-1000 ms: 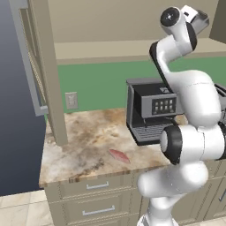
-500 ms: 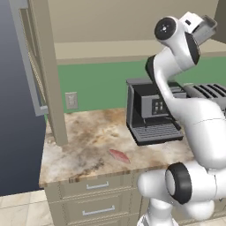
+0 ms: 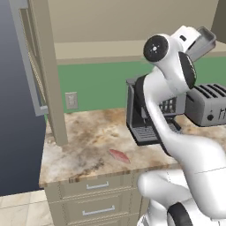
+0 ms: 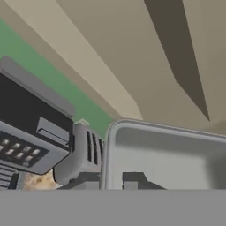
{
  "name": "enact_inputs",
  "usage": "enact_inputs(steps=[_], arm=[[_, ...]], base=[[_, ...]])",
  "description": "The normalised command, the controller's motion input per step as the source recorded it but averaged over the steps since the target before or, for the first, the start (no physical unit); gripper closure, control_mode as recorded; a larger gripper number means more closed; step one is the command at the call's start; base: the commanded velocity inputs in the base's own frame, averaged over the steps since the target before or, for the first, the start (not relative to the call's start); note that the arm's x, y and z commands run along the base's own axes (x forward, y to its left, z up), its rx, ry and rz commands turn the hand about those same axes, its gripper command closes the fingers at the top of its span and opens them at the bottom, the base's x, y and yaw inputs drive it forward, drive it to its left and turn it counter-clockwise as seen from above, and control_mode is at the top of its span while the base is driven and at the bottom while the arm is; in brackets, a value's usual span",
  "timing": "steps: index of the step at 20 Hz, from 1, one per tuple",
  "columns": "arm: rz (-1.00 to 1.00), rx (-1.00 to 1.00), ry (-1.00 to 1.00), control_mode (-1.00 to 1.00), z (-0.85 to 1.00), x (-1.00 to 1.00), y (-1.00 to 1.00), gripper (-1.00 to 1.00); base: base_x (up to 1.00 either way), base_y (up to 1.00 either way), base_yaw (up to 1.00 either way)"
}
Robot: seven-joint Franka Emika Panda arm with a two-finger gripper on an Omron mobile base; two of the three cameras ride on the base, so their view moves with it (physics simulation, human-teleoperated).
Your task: Retrieve the tupperware from the cabinet, then place the raw meat into the tupperware to avoid contamination.
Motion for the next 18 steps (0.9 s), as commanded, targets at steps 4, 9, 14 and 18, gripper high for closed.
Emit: enact_inputs(steps=[4,9,14,18], arm=[[0.07,0.0,0.0,-1.0,-0.31,-0.9,0.84,1.0],[0.19,0.0,0.0,-1.0,-0.29,-0.7,0.83,1.0],[0.19,0.0,0.0,-1.0,-0.33,-0.61,0.66,1.0],[0.14,0.06,0.0,-1.0,-0.39,-0.42,0.42,1.0]], base=[[0.0,0.0,0.0],[0.0,0.0,0.0],[0.0,0.0,0.0],[0.0,0.0,0.0]])
